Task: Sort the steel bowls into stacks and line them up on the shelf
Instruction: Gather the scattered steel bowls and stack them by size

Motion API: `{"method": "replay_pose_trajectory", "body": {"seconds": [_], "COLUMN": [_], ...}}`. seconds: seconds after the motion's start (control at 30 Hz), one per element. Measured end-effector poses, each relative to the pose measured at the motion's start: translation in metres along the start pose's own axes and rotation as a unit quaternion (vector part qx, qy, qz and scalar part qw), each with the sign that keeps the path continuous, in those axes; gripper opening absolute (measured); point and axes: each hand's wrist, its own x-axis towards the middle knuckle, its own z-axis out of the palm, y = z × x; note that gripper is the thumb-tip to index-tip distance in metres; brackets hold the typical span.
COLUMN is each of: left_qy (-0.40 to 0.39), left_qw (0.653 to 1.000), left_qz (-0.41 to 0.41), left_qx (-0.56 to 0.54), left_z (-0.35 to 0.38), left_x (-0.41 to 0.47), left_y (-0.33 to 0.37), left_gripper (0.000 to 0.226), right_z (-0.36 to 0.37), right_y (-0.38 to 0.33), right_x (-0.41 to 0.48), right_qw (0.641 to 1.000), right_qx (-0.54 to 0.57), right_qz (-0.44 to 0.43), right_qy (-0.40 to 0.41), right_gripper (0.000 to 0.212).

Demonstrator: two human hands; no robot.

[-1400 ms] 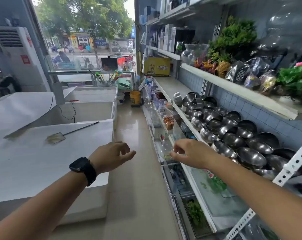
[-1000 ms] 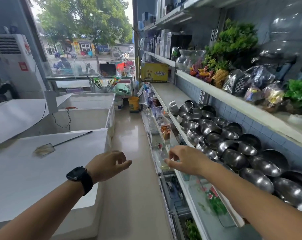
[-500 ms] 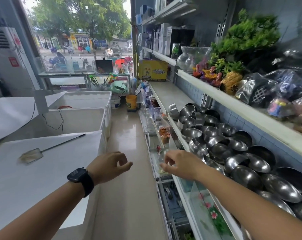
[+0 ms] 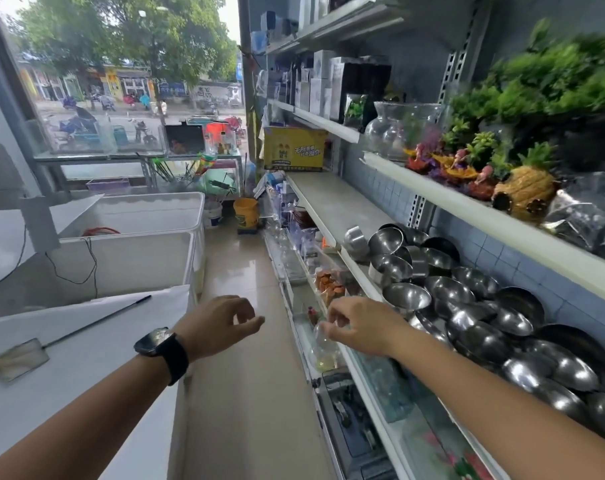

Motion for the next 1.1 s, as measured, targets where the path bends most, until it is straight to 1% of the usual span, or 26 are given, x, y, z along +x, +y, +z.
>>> {"method": "replay_pose_trajectory", "body": {"seconds": [0.17, 0.27, 0.47, 0.77, 0.97, 1.1], "left_qy": [-0.006, -0.015, -0.030, -0.028, -0.016, -0.019], "left_qw": [1.000, 1.000, 0.999, 0.999, 1.000, 0.999], "left_qz": [0.001, 0.008, 0.016, 0.023, 0.025, 0.027], "left_qx": [-0.001, 0.005, 0.001, -0.005, 0.002, 0.010], "left_z": [0.013, 0.020, 0.032, 0.037, 0.039, 0.040], "left_x": [0.024, 0.039, 0.086, 0.195, 0.251, 0.278], "left_y": [-0.019, -0.024, -0.036, -0.048, -0.049, -0.055], "left_gripper": [0.038, 0.037, 0.039, 0.041, 0.042, 0.039], "right_z": [0.010, 0.011, 0.005, -0.003, -0.014, -0.009], "right_y": [0.004, 0.012, 0.034, 0.100, 0.134, 0.149], "right_x": [0.026, 0.040, 0.079, 0.169, 0.211, 0.233], "right_qw": [1.000, 1.000, 1.000, 1.000, 1.000, 1.000], "right_qx": [0.011, 0.010, 0.007, -0.001, 0.011, 0.012], "right_qz": [0.013, 0.022, 0.019, 0.017, 0.005, 0.002], "right_qy": [-0.010, -0.015, -0.023, -0.020, -0.015, -0.016], "right_gripper": [0.044, 0.039, 0.038, 0.047, 0.040, 0.038]}}
